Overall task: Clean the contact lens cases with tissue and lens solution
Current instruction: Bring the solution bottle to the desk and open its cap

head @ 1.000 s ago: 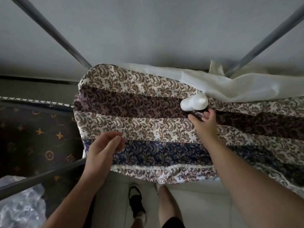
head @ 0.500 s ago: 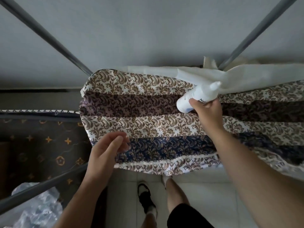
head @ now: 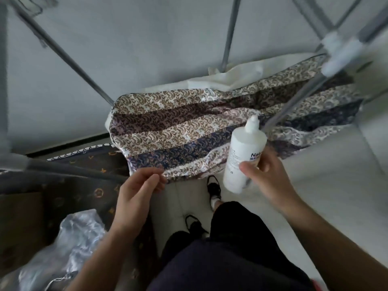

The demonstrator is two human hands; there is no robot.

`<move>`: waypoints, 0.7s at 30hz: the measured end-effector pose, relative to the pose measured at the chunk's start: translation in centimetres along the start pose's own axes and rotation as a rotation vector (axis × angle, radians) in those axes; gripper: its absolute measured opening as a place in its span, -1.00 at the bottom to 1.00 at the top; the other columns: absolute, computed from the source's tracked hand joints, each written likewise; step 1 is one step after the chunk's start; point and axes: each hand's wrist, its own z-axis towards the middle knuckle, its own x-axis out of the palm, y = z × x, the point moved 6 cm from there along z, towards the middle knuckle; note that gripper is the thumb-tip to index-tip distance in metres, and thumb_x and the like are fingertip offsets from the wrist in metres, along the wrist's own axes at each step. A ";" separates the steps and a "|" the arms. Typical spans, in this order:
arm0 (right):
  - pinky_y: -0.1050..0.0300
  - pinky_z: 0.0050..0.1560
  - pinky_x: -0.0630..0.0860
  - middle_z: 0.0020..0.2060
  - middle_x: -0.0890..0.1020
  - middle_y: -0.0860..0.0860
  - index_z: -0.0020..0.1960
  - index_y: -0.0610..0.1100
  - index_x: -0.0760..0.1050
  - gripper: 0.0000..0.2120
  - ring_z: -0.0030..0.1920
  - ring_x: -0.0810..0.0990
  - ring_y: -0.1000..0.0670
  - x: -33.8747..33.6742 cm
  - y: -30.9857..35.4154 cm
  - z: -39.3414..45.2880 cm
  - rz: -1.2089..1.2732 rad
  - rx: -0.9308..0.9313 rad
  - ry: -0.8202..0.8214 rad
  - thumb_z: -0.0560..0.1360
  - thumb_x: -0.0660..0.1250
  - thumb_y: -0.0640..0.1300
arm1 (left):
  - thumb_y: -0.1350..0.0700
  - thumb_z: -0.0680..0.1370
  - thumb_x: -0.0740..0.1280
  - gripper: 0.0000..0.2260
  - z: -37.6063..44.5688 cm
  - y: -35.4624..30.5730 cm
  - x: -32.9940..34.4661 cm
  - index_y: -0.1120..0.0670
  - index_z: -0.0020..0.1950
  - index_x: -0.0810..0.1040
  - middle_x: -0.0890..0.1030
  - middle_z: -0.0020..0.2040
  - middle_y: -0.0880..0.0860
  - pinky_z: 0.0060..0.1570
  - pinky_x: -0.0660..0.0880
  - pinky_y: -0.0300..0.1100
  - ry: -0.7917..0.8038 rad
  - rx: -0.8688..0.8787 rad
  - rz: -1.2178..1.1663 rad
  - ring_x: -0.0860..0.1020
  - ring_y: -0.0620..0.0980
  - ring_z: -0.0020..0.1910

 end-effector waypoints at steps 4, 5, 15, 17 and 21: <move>0.30 -0.15 0.58 -0.01 0.71 0.14 0.10 0.25 0.58 -0.65 -0.01 0.68 0.16 -2.8 -2.7 -9.6 -0.031 0.070 -0.113 0.33 0.50 0.06 | 0.31 0.62 0.28 -0.76 -4.9 1.5 1.5 0.03 -0.02 0.68 0.68 -0.15 0.14 -0.14 0.57 -0.21 0.110 -0.004 0.026 0.60 0.04 -0.19; 0.26 -0.17 0.60 -0.02 0.71 0.14 0.09 0.24 0.58 -0.65 -0.03 0.69 0.15 -3.6 -3.5 -11.7 -0.046 0.097 -0.144 0.31 0.50 0.07 | 0.34 0.63 0.26 -0.74 -5.9 1.8 2.0 0.06 -0.02 0.68 0.68 -0.15 0.15 -0.15 0.57 -0.21 0.138 -0.007 0.038 0.59 0.05 -0.19; -0.01 0.06 0.63 0.08 0.70 0.13 0.14 0.30 0.55 -0.59 0.07 0.69 0.07 -10.4 -6.4 -29.8 -0.018 0.104 -0.542 0.31 0.50 0.14 | 0.40 0.60 0.25 -0.73 -12.4 1.6 11.9 0.11 -0.05 0.67 0.69 -0.18 0.14 -0.26 0.54 -0.32 0.485 0.045 0.210 0.62 -0.07 -0.27; 0.00 0.08 0.63 0.09 0.69 0.15 0.16 0.28 0.55 -0.58 0.09 0.68 0.09 -12.0 -6.7 -34.0 -0.002 0.091 -0.644 0.32 0.49 0.14 | 0.38 0.61 0.26 -0.71 -14.3 2.0 15.3 0.06 -0.06 0.68 0.69 -0.17 0.15 -0.27 0.55 -0.30 0.576 0.045 0.242 0.62 -0.05 -0.26; 0.17 0.00 0.62 0.07 0.68 0.23 0.10 0.41 0.53 -0.60 0.08 0.68 0.14 -14.3 -7.2 -43.5 0.041 0.077 -0.889 0.29 0.49 0.16 | 0.40 0.61 0.25 -0.66 -19.1 2.6 23.1 0.01 -0.06 0.70 0.69 -0.18 0.14 -0.26 0.57 -0.28 0.797 0.094 0.273 0.62 -0.03 -0.27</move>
